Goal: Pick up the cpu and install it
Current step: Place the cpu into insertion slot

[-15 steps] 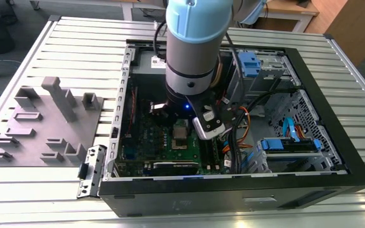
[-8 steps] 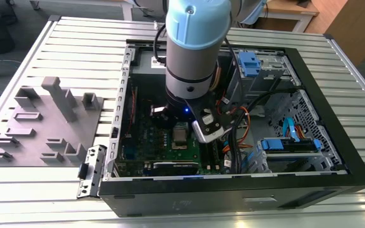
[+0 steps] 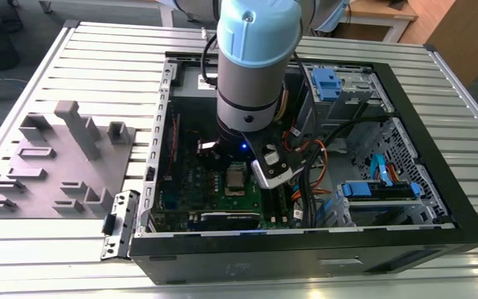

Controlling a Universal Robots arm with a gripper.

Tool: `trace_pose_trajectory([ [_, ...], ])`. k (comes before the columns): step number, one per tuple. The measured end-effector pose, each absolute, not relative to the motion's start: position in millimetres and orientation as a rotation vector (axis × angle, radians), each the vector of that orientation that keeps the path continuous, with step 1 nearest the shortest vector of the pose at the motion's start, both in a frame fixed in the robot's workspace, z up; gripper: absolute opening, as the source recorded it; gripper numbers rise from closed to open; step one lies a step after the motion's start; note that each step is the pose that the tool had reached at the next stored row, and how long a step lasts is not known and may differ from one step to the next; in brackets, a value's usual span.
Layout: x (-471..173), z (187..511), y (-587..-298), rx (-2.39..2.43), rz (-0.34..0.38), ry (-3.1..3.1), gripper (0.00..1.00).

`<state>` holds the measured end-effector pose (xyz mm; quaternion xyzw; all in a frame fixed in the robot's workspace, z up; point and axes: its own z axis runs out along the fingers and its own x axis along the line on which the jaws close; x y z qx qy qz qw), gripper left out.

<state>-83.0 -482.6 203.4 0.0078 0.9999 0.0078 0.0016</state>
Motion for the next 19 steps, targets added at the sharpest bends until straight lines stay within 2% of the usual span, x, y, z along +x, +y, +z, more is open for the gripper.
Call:
trace_pose_trajectory([
  [19,-83.1,194.5,-489.3,0.025,0.025,3.138,0.47],
])
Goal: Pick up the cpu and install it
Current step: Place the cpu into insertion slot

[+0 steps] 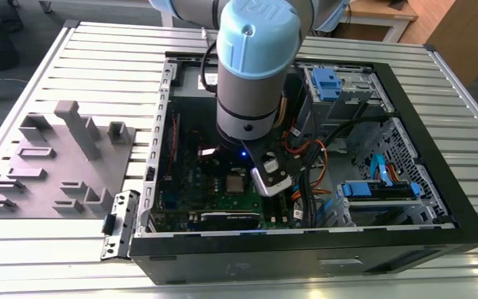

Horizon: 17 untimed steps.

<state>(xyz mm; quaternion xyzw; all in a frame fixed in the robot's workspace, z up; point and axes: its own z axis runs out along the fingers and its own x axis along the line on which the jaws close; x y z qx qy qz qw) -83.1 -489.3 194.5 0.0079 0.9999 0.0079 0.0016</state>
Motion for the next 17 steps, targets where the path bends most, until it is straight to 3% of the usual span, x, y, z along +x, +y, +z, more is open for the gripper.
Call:
trace_pose_trajectory([
  [17,-83.1,189.8,-489.3,0.025,0.028,3.138,0.47],
])
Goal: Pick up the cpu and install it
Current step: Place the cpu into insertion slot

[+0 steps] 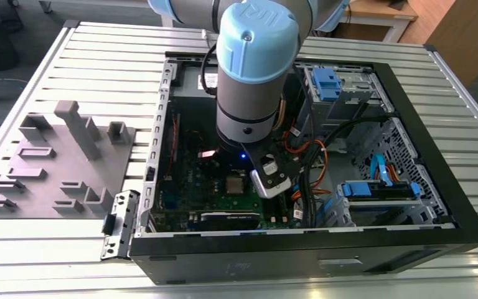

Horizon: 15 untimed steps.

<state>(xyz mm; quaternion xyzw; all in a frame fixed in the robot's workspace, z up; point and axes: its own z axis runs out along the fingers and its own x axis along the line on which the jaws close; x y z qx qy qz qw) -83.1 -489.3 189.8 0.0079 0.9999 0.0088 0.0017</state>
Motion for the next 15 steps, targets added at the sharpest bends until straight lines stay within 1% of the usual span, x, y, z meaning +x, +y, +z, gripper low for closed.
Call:
trace_pose_trajectory([
  [7,-83.0,190.3,-490.1,0.023,0.054,3.135,0.47],
  [15,-83.2,189.4,-491.6,0.022,0.055,3.135,0.47],
])
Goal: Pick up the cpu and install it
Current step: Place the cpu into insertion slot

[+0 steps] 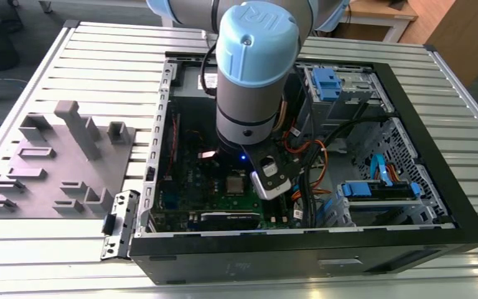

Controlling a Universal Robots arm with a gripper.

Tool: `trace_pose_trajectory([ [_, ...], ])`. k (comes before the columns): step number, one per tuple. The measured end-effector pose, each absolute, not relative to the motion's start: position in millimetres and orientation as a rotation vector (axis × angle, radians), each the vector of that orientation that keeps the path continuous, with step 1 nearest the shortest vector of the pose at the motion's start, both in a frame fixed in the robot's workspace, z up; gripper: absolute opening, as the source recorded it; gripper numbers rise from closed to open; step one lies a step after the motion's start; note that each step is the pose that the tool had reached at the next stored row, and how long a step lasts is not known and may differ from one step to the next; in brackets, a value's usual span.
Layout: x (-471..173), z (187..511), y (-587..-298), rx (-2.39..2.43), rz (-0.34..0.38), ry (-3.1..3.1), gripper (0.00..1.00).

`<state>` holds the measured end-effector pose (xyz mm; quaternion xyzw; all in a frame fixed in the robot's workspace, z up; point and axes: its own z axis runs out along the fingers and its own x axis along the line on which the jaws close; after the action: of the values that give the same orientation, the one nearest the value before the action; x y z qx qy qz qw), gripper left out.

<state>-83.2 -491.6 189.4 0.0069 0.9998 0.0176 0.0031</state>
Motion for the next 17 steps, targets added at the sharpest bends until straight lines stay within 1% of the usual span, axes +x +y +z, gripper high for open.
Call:
trace_pose_trajectory([
  [17,-83.4,186.0,-492.2,0.021,0.035,3.135,0.47],
])
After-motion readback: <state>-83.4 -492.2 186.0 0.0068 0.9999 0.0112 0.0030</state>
